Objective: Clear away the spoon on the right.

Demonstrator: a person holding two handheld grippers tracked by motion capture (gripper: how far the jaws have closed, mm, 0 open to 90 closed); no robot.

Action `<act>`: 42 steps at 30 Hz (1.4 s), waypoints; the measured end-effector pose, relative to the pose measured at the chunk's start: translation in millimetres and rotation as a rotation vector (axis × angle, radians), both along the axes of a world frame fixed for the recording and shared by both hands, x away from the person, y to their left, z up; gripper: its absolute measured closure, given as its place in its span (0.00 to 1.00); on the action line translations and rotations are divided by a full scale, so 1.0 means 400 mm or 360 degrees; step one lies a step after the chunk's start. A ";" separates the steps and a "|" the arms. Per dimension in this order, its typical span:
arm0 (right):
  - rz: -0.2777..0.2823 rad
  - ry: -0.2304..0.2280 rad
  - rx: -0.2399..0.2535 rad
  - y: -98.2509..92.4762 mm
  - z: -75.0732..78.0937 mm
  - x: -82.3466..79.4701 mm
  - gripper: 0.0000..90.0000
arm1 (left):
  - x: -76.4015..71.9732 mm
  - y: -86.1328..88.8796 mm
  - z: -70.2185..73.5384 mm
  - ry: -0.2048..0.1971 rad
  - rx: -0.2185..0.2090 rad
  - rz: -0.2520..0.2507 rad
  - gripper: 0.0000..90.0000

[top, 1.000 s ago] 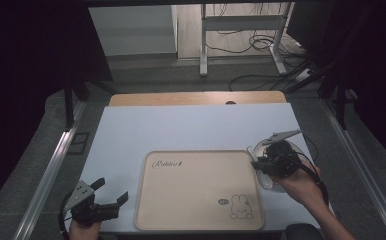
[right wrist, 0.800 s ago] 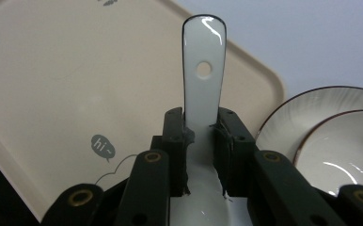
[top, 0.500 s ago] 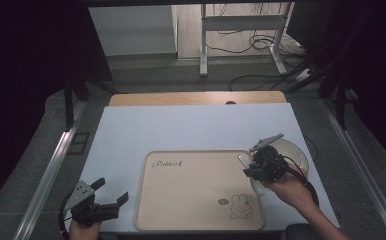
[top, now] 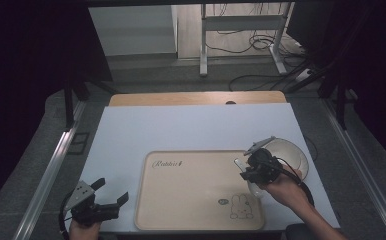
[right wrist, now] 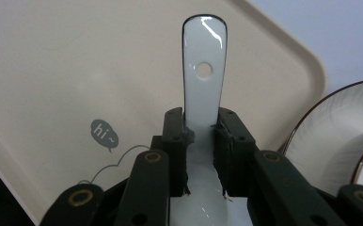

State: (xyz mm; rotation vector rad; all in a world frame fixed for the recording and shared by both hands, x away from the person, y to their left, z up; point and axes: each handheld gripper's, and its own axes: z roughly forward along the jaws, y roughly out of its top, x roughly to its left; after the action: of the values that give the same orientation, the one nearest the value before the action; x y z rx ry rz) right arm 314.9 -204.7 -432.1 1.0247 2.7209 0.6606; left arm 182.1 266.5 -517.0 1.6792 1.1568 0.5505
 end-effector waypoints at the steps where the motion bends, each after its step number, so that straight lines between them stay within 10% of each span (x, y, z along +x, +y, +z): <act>1: 0.0000 0.0000 0.0000 0.000 0.000 0.000 0.84 | 0.000 0.000 0.000 0.0000 0.0000 0.0000 0.00; 42: 0.0049 0.0161 -0.0143 0.062 -0.112 0.044 0.83 | -0.001 -0.001 0.000 0.0003 0.0001 -0.0010 0.00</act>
State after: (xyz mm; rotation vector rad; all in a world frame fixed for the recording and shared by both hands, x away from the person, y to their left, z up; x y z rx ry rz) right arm 332.7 -179.9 -476.8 1.0239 2.8296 0.4986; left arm 181.8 266.3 -517.0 1.6832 1.1524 0.5457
